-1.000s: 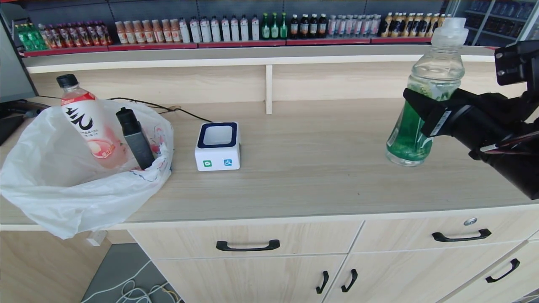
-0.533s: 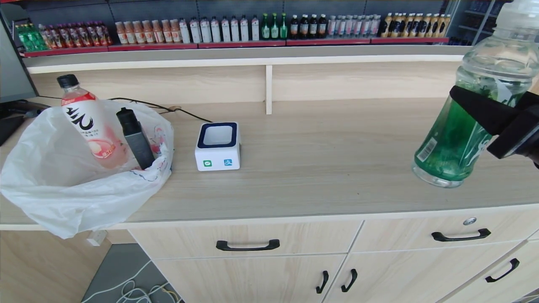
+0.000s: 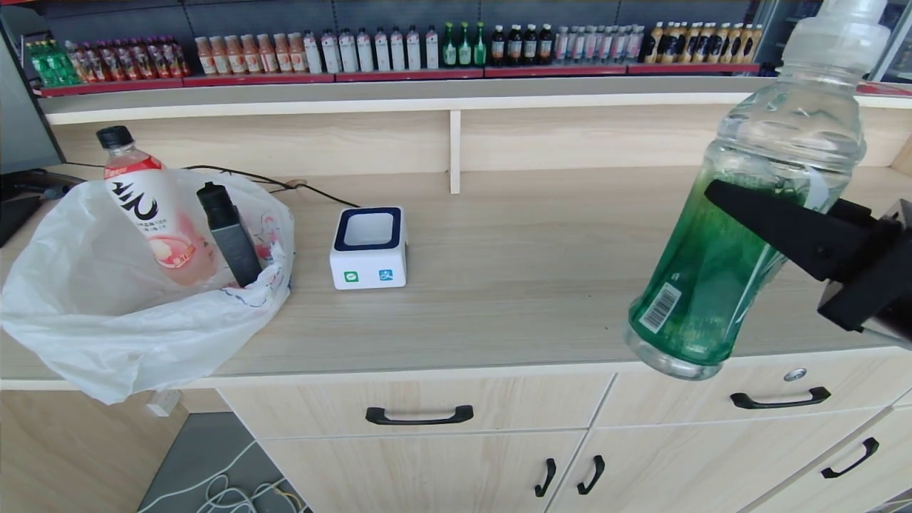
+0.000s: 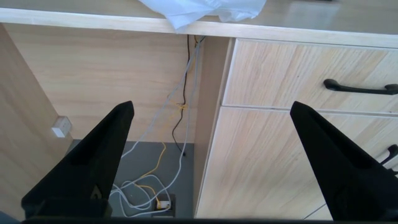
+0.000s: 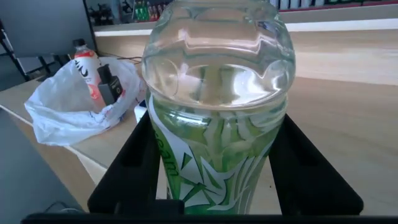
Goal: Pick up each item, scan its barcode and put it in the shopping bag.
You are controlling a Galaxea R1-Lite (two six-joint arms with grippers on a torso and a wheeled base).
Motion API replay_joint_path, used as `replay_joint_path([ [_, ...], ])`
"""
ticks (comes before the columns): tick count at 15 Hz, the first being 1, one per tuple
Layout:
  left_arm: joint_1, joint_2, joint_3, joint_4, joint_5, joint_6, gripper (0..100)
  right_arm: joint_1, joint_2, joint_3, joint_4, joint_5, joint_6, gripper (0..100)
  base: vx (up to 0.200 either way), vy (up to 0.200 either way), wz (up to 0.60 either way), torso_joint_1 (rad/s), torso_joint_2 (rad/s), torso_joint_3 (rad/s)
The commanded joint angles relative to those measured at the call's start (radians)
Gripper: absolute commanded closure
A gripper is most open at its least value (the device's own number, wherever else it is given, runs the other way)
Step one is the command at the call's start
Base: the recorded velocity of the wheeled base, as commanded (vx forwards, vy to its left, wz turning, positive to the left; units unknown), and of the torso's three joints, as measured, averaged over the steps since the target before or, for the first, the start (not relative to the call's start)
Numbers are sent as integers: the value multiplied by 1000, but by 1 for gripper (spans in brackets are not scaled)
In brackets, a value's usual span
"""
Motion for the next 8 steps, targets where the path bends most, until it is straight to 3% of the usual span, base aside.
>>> replay_joint_path([
  [1,0,0,0,0,-1,0,0,5,6,1,-5,58,68,100,0,0,0,0,0,0],
  [5,0,0,0,0,0,0,0,21,-9,19,-66,225,289,100,0,0,0,0,0,0],
  [8,0,0,0,0,0,0,0,55,-9,16,-97,283,398,100,0,0,0,0,0,0],
])
